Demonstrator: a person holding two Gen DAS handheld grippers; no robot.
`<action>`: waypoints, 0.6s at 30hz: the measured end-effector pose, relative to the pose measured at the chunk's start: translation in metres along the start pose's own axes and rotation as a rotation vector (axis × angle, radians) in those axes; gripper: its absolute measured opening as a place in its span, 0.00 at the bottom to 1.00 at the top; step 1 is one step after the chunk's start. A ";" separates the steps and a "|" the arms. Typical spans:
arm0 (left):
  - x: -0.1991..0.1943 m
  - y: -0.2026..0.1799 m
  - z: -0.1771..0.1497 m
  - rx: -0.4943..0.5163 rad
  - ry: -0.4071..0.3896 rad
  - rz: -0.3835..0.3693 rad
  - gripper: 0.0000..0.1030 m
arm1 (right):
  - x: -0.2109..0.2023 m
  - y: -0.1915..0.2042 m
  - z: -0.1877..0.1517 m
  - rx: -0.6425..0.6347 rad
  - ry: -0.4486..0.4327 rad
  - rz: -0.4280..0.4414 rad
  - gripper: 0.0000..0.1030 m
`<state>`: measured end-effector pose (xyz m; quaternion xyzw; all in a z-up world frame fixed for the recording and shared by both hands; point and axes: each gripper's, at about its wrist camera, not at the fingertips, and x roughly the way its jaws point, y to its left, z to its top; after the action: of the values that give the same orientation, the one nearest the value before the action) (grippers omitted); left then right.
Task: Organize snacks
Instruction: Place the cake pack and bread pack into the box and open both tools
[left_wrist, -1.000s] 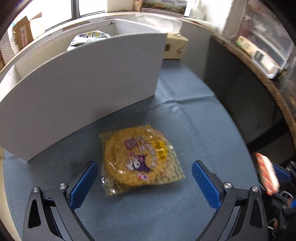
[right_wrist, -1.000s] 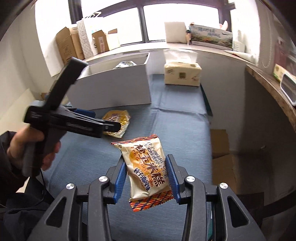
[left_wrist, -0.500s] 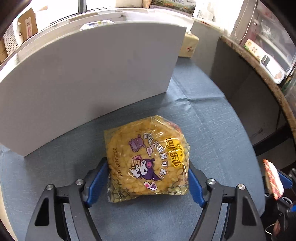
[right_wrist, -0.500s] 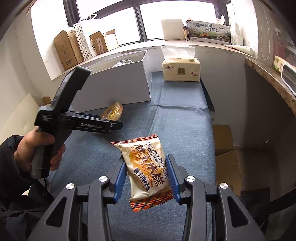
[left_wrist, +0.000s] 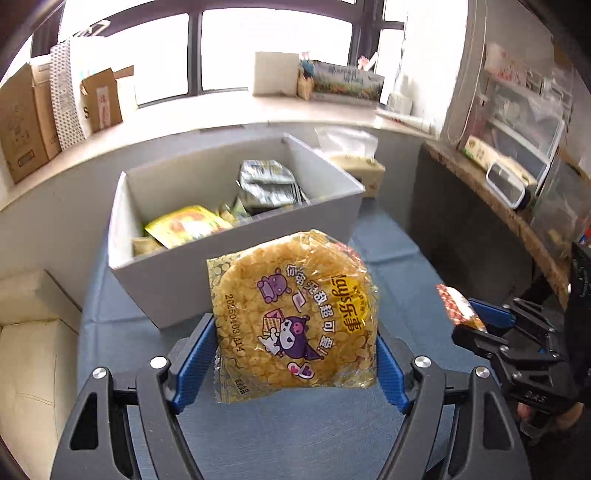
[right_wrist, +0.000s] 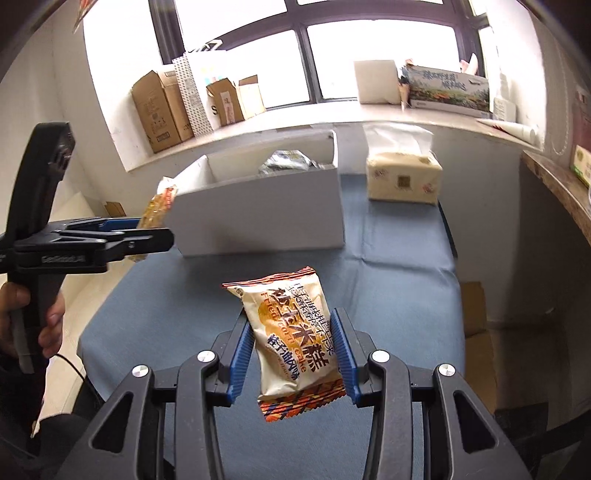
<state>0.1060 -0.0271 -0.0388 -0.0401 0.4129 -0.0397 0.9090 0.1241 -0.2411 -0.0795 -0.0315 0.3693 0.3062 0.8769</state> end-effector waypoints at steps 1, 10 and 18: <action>-0.006 0.006 0.004 -0.009 -0.017 0.012 0.79 | 0.001 0.003 0.008 -0.004 -0.012 0.011 0.44; -0.024 0.059 0.072 -0.070 -0.109 0.071 0.79 | 0.024 0.028 0.095 -0.073 -0.092 0.047 0.44; 0.030 0.089 0.126 -0.075 -0.079 0.116 0.80 | 0.087 0.026 0.175 -0.063 -0.075 -0.011 0.44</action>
<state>0.2243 0.0631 0.0117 -0.0517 0.3794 0.0299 0.9233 0.2661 -0.1257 -0.0067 -0.0496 0.3261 0.3138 0.8904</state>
